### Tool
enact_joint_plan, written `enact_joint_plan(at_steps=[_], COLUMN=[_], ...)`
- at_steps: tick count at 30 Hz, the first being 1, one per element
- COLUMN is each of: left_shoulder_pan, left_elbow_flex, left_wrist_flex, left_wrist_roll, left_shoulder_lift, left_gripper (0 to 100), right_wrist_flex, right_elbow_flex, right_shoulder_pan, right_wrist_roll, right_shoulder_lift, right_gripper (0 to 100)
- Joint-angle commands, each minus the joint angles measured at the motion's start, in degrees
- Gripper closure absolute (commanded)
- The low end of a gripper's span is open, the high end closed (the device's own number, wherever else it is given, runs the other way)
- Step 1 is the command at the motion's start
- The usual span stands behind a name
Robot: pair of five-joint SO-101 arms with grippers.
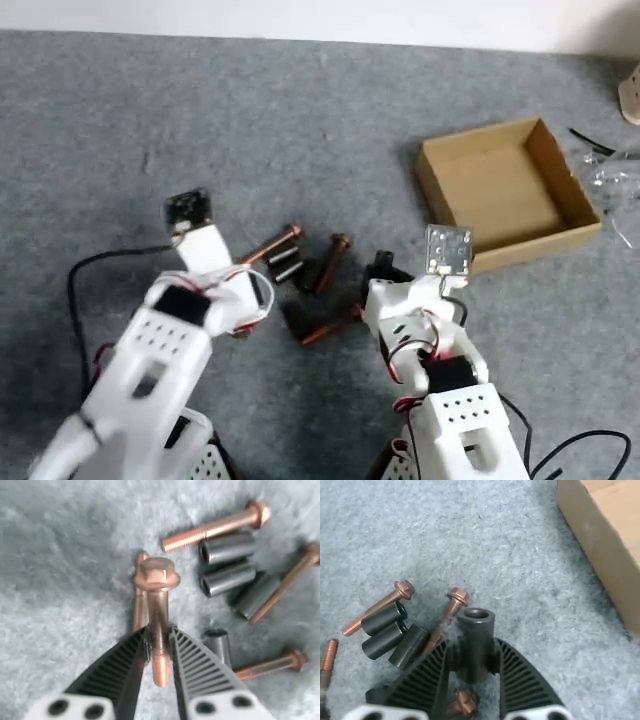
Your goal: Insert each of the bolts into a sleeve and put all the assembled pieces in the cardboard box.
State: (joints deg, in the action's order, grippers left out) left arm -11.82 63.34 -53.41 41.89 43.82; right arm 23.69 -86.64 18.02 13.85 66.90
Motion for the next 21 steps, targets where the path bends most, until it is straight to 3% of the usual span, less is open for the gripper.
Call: enact_joint_plan(at_steps=[1, 6, 13, 17, 21], left_shoulder_pan=[2.6, 3.2, 3.2, 2.9, 1.7], left_elbow_flex=[3.5, 9.7, 16.5, 18.4, 22.7], left_wrist_flex=[2.9, 4.4, 4.7, 14.8, 28.6], left_wrist_roll=[-0.6, -6.6, -10.7, -16.3, -14.8], left_shoulder_lift=[12.7, 24.9, 44.2, 56.0, 61.6], left_gripper=[100, 100, 100, 100, 100], right_wrist_flex=[-2.1, -2.0, -1.7, 1.5, 1.6], right_elbow_flex=[0.7, -0.2, -10.8, -17.2, -17.9], right_shoulder_pan=[-0.2, 0.7, 2.2, 2.5, 6.1], right_wrist_roll=[-1.1, -4.7, -5.7, -5.8, -5.9], right_shoulder_lift=[1.4, 5.6, 27.4, 39.1, 37.4], right_gripper=[99.4, 99.4, 99.4, 99.4, 99.4])
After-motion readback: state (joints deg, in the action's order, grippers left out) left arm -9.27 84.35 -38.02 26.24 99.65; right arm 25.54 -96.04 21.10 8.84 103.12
